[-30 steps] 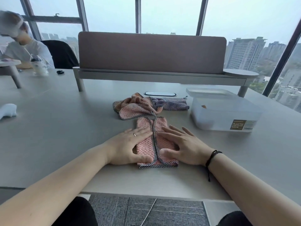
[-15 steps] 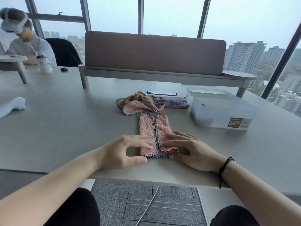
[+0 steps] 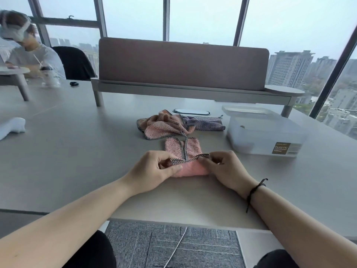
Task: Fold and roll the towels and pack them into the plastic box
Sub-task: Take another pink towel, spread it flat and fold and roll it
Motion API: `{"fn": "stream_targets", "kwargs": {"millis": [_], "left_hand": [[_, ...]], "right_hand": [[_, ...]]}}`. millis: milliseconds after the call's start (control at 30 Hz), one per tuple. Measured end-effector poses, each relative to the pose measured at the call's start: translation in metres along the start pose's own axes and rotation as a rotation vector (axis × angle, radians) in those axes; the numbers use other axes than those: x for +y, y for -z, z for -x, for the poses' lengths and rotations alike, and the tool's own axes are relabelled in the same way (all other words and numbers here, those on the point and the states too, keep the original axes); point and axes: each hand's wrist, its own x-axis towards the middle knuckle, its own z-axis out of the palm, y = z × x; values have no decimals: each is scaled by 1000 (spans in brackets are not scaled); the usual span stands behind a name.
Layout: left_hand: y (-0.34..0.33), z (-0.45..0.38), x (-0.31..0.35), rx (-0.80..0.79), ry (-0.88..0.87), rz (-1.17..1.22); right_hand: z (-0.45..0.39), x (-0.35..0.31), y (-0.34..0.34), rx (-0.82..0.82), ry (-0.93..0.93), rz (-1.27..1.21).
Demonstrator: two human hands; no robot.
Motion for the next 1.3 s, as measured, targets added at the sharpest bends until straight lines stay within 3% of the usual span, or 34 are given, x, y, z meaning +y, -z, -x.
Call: {"fn": "stream_targets", "kwargs": {"millis": [333, 500, 733, 967, 1100, 1300], "left_hand": [[-11, -14, -14, 84, 159, -87], [-14, -13, -21, 78, 147, -264], [-15, -8, -13, 107, 18, -413], [-9, -4, -8, 236, -237, -468], [-11, 3, -8, 43, -314, -446], [-11, 3, -11, -147, -202, -356]], "right_hand": [[-15, 14, -9, 5, -111, 90], [-13, 9, -9, 7, -67, 177], [-4, -3, -12, -8, 79, 412], [7, -7, -6, 152, 272, 388], [14, -6, -4, 73, 432, 480], [16, -8, -6, -86, 361, 498]]}}
